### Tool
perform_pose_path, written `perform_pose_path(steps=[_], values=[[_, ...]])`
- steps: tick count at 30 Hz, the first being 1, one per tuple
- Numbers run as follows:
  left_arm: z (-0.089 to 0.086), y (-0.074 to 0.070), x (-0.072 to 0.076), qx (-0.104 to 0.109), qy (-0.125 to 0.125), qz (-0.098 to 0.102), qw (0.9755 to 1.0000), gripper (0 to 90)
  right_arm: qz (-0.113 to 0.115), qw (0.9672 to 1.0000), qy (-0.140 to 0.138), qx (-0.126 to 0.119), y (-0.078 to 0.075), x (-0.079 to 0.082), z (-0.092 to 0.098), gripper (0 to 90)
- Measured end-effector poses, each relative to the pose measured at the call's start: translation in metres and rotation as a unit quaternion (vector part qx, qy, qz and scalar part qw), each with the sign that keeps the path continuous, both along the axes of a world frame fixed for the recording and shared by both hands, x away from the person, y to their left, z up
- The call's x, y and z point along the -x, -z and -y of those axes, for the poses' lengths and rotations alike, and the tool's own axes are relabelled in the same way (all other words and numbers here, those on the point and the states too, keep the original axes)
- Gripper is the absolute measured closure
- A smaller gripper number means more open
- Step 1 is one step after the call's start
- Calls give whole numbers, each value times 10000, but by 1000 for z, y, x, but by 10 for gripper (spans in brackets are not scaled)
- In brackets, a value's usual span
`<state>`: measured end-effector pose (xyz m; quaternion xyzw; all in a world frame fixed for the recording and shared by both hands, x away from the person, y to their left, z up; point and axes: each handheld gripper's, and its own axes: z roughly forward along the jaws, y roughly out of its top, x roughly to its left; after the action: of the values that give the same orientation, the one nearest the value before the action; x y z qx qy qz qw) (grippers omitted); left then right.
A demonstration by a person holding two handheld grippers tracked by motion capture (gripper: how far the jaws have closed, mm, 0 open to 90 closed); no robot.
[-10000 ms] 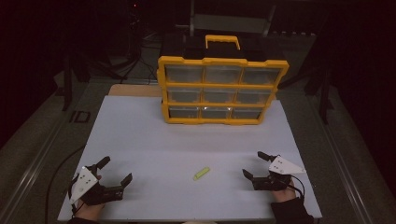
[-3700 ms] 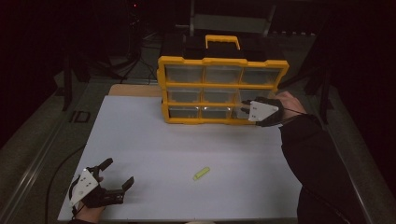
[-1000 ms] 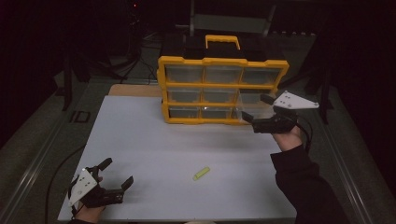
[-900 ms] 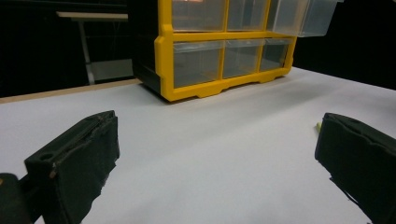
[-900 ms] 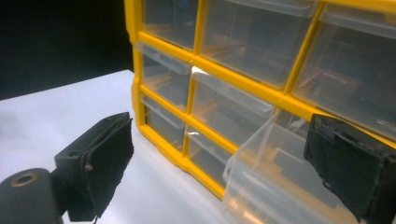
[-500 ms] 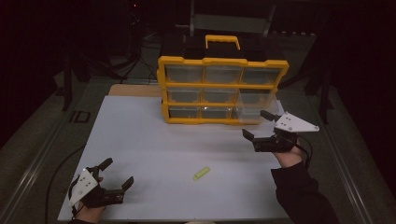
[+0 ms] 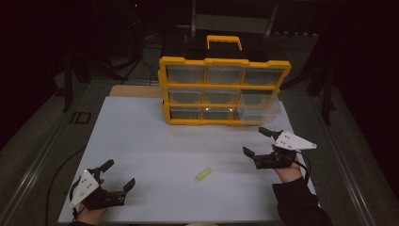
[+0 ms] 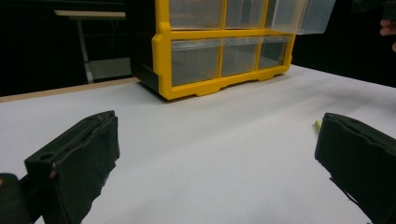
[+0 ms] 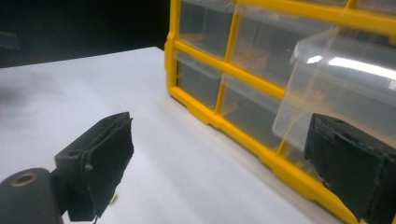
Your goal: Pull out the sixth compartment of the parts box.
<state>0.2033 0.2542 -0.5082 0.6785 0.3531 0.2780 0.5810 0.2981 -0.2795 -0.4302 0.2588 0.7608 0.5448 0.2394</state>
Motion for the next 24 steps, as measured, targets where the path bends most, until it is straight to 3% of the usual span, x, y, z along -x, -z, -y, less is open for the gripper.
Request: perform_pose_path(steps=[2, 5, 8, 15, 18, 24], values=[[0, 0, 0, -6, -11, -9, 10000, 6, 0, 9999, 36, 96, 7, 2, 1, 80], [0, 1, -1, -14, -5, -34, 10000, 6, -126, 9999, 68, -25, 17, 4, 4, 81], [0, 2, -2, -15, -15, -53, 10000, 6, -225, 9997, 102, 71, 29, 6, 7, 81], [1, 2, -3, -9, 8, -33, 10000, 6, -380, 9992, -10, 151, 44, 13, 9, 81], [1, 2, -3, -14, 11, -24, 10000, 6, -376, 9991, -32, 176, 48, 16, 8, 81], [1, 2, -4, 10, 15, -38, 10000, 6, -273, 9996, 25, -25, 57, 24, 14, 81]])
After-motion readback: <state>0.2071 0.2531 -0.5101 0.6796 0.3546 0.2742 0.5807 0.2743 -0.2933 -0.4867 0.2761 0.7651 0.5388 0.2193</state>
